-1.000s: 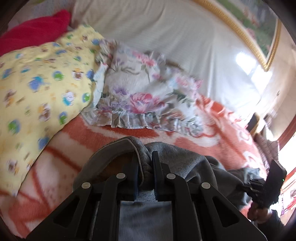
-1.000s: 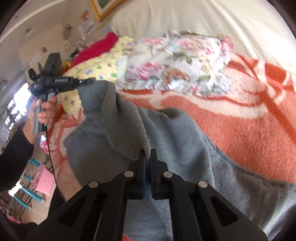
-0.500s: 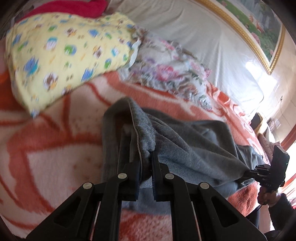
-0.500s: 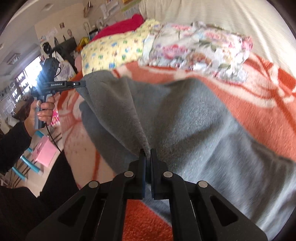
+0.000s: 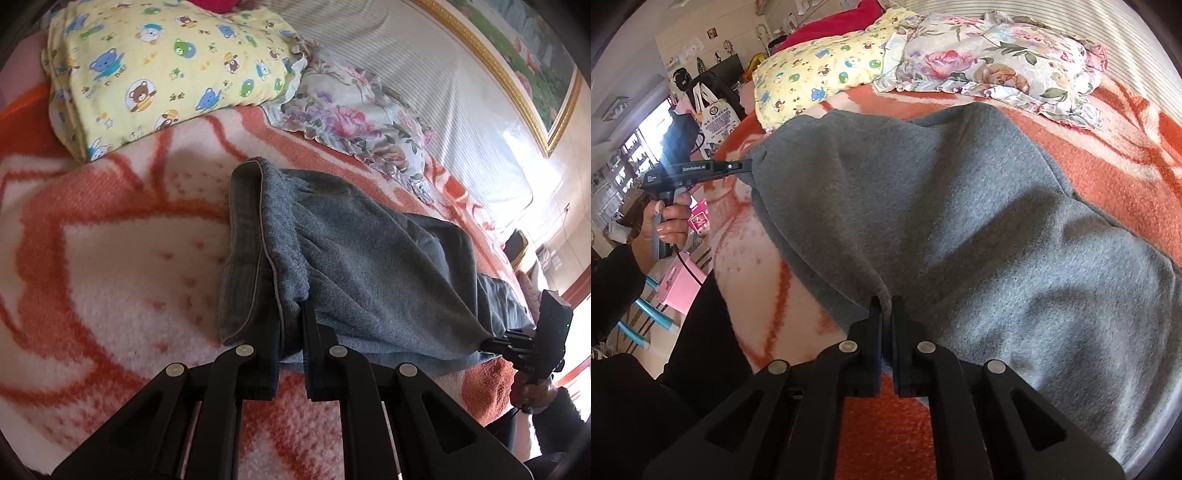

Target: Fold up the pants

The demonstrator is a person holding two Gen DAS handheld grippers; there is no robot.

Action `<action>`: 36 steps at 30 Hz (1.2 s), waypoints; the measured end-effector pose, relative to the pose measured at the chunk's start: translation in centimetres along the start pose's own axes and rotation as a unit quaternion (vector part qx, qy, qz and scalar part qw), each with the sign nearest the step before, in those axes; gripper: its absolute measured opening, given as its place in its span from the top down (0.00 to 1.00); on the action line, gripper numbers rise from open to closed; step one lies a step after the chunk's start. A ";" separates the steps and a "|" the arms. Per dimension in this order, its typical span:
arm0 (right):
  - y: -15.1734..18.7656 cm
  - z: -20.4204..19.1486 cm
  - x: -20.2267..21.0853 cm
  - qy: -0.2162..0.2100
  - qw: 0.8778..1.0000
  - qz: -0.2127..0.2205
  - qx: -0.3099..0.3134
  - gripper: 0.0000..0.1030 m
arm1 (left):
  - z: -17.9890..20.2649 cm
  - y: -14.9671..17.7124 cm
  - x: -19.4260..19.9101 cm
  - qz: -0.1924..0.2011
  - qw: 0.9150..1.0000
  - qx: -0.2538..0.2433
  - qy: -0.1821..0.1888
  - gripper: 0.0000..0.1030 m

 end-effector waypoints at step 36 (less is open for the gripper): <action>-6.4 5.5 4.3 0.019 0.987 0.097 -0.130 0.42 | 1.0 -1.8 0.5 -0.001 0.996 0.067 -0.060 0.44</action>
Point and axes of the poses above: each gripper's, at about its wrist camera, not at the fingertips, and x roughly against the way its jaws point, z to its right, y to its underside, the point moved 7 cm from there along -x, roughly the way its jaws point, and after that the axes turned 2 degrees about -z, right-handed, at the moved point
